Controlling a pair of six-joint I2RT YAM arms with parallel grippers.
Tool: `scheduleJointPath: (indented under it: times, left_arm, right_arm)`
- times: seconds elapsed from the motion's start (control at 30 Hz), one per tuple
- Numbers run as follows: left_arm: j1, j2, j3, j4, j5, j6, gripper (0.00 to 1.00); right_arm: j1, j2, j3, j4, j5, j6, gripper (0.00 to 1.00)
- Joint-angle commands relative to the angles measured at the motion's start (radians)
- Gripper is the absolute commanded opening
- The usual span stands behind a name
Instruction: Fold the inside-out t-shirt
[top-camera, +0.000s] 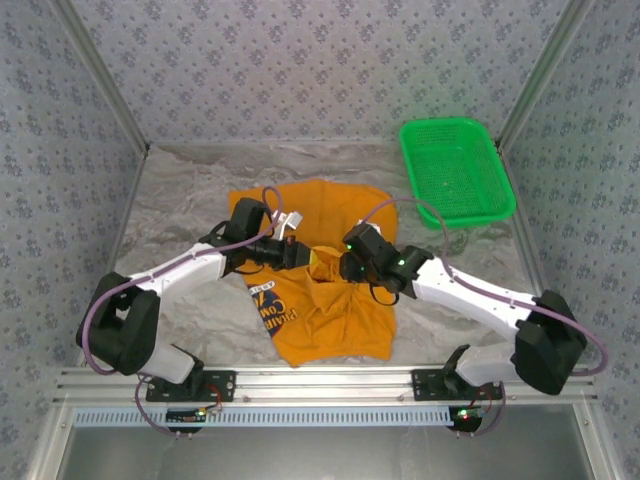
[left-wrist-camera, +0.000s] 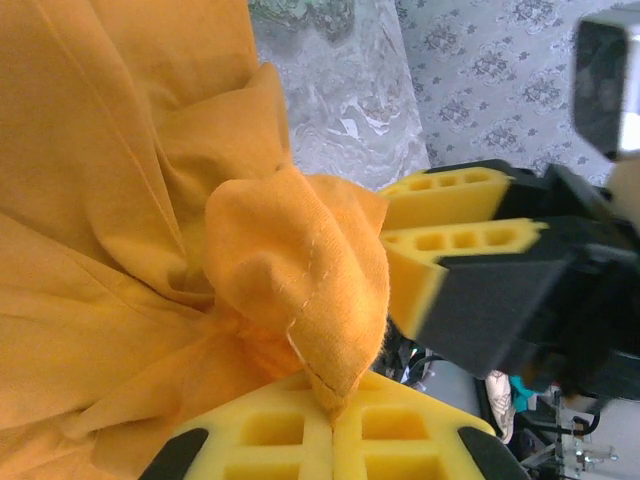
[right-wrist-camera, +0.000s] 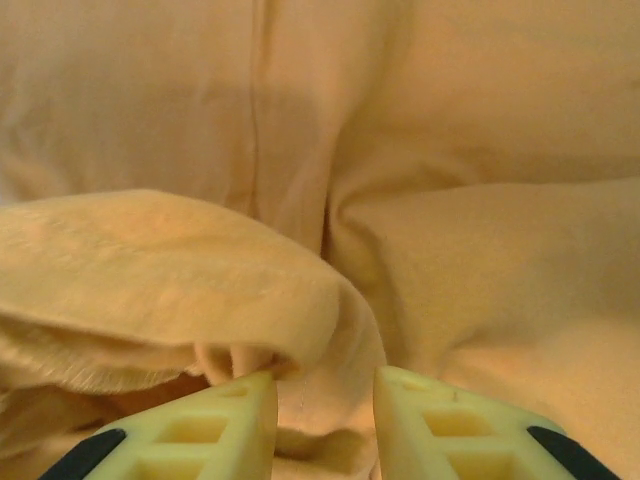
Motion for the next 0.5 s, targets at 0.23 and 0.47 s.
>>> scheduleJointPath:
  times: [0.23, 0.47]
  left_arm:
    - [-0.005, -0.013, 0.030, 0.031, 0.026, -0.025, 0.06]
    - [-0.006, -0.021, 0.035, 0.043, 0.016, -0.032, 0.07]
  right_arm:
    - [0.042, 0.134, 0.110, 0.011, 0.068, 0.105, 0.36]
    - [0.057, 0.204, 0.132, -0.037, 0.078, 0.133, 0.14]
